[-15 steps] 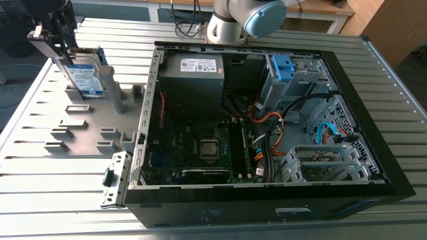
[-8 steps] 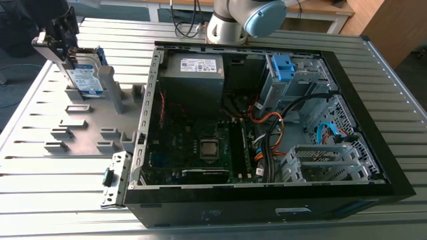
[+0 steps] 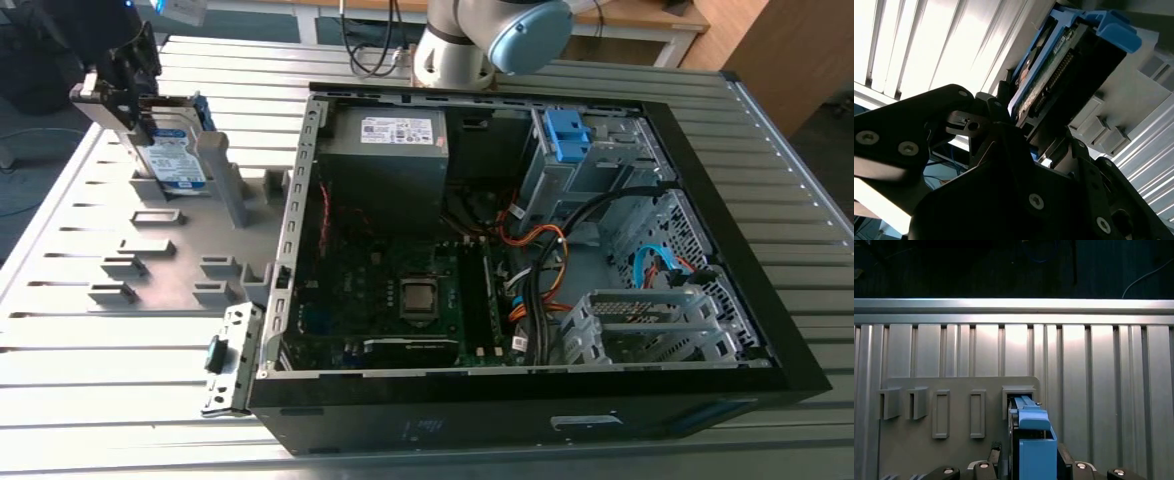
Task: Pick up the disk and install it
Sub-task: 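Pick up the disk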
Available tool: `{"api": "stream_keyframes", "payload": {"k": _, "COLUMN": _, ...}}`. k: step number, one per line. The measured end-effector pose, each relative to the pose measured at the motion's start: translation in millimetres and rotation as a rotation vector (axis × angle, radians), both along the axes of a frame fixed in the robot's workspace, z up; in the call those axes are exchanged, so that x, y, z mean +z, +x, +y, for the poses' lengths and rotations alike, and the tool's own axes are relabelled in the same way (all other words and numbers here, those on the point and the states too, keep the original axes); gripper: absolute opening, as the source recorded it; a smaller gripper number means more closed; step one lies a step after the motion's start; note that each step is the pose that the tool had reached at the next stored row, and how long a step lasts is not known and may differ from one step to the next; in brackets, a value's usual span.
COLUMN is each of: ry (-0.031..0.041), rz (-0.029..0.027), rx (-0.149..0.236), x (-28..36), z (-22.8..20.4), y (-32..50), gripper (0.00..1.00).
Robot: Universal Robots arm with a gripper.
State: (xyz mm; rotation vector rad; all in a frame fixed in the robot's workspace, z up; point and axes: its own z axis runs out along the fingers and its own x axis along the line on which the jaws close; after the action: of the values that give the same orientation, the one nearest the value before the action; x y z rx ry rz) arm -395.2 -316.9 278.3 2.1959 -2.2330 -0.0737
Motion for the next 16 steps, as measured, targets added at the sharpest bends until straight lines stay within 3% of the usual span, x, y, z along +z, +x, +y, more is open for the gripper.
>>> {"api": "stream_keyframes", "payload": {"k": 5, "ry": 0.001, "rz": -0.0001, "rx": 0.0, "x": 0.0, "z": 0.0, "y": 0.0, "gripper": 0.51}}
{"api": "stream_keyframes", "payload": {"k": 7, "ry": 0.0011, "rz": 0.0001, "rx": 0.0, "x": 0.0, "z": 0.0, "y": 0.0, "gripper": 0.39}}
{"api": "stream_keyframes", "payload": {"k": 9, "ry": 0.0016, "rz": 0.0001, "rx": 0.0, "x": 0.0, "z": 0.0, "y": 0.0, "gripper": 0.36}}
{"api": "stream_keyframes", "payload": {"k": 16, "ry": 0.0062, "rz": -0.0001, "rx": 0.0, "x": 0.0, "z": 0.0, "y": 0.0, "gripper": 0.36}}
